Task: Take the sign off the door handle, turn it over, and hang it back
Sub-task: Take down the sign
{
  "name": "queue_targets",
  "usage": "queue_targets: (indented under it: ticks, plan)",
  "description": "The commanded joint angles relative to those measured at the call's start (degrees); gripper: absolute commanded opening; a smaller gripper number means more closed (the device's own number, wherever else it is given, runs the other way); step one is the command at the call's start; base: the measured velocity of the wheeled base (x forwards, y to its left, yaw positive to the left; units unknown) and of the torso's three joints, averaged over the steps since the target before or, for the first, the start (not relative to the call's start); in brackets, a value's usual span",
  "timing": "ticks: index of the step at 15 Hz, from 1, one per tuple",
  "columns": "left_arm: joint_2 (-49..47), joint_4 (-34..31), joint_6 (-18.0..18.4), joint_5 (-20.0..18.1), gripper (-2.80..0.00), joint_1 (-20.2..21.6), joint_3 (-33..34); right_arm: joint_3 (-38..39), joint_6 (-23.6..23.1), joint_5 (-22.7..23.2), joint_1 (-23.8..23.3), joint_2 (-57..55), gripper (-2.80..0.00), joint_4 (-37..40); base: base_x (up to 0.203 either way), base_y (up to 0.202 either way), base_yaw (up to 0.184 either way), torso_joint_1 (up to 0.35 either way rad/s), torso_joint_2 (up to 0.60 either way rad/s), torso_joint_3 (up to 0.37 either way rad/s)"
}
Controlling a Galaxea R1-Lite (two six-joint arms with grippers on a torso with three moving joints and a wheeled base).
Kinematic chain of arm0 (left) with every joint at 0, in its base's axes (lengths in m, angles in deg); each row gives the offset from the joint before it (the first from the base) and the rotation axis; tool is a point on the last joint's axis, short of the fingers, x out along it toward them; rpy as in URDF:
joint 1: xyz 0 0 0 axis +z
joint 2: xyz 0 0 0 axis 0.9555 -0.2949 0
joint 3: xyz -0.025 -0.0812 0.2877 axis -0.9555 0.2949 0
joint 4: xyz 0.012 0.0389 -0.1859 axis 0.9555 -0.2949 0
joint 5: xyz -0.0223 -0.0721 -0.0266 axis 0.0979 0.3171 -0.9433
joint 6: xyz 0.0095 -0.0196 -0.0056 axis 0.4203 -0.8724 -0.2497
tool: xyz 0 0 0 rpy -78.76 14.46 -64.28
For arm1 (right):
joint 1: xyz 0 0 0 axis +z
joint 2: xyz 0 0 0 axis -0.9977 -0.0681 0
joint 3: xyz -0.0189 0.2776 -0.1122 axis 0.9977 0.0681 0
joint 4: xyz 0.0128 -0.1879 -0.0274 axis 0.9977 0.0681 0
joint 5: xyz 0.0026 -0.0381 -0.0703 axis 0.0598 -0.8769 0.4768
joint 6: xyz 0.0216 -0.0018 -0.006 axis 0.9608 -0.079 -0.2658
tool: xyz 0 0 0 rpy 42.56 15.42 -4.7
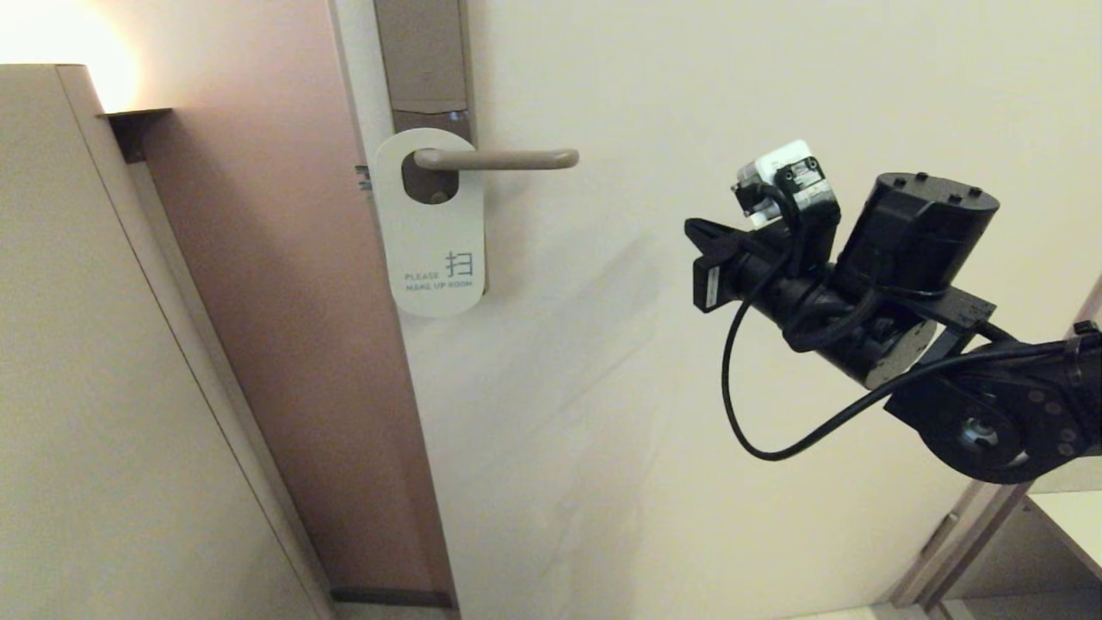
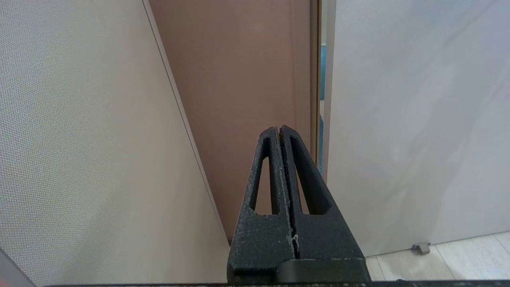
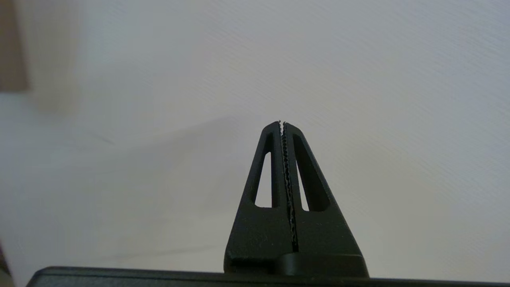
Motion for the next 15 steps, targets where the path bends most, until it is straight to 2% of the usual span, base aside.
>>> queue_targets:
  ticks: [1,7,15]
  plan:
    - [-0.1,0.0,0.0,0.0,-2.80,0.0,0.0,2.2,-0.1,0.0,-2.4,1.9,-2.80,-0.5,0.000,0.000,0.000,0.000,0.00,0.000]
    - [-0.1,0.0,0.0,0.0,-2.80,0.0,0.0,11.1,1.9,2.0,-9.6,8.5,-2.80,-0.4,0.000,0.000,0.000,0.000,0.00,0.000]
    - [-0.1,0.0,0.0,0.0,-2.80,0.0,0.0,33.9,4.6,1.8,-14.4,28.9,-2.80,2.5,0.000,0.000,0.000,0.000,0.00,0.000]
